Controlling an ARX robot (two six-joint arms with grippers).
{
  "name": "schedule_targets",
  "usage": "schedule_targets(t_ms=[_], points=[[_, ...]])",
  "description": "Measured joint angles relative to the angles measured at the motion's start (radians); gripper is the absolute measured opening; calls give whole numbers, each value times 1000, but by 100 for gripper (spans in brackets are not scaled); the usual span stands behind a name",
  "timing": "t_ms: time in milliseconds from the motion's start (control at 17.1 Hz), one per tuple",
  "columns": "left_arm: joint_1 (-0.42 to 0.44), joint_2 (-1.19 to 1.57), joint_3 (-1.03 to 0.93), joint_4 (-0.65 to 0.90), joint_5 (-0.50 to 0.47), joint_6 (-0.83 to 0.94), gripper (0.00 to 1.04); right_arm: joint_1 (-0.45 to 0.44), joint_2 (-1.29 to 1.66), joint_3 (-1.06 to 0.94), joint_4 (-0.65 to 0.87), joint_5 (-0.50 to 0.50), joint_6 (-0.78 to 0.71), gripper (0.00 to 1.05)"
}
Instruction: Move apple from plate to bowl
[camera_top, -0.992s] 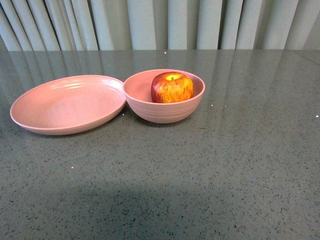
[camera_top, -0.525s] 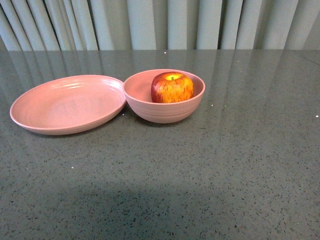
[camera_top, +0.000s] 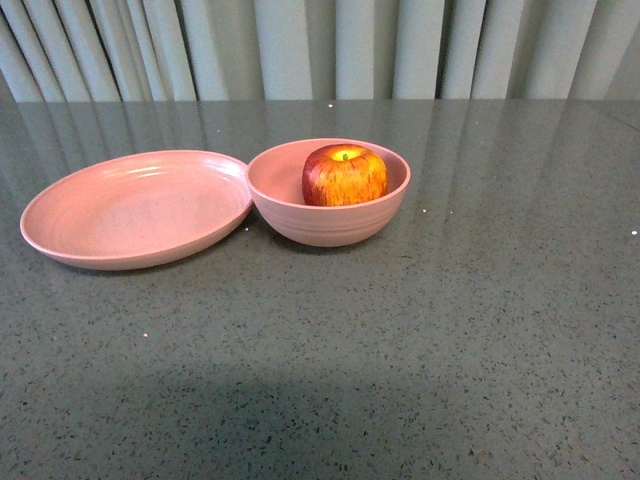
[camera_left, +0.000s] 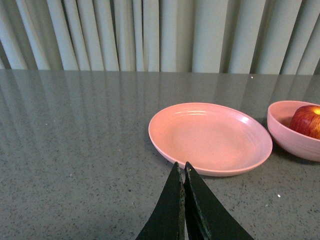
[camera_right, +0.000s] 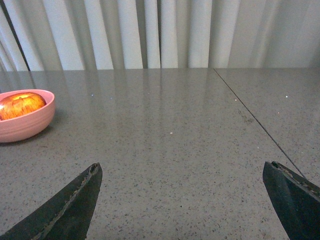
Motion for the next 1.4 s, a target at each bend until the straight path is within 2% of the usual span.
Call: schedule_targets(t_ms=[350, 408, 817, 875, 933, 1400], points=[[0, -122, -39, -80, 0, 0, 1, 0, 0, 0, 0, 0, 0, 98], [0, -137, -57, -53, 0, 0, 1, 0, 0, 0, 0, 0, 0, 98], [0, -250, -64, -172, 1, 0, 1, 0, 0, 0, 0, 0, 0, 98], [0, -339, -64, -312, 3, 1, 1, 0, 0, 0, 0, 0, 0, 98], [0, -406, -64, -325, 0, 1, 1, 0, 0, 0, 0, 0, 0, 98], [1, -404, -64, -336, 1, 2, 1, 0, 0, 0, 1, 0, 0, 98]])
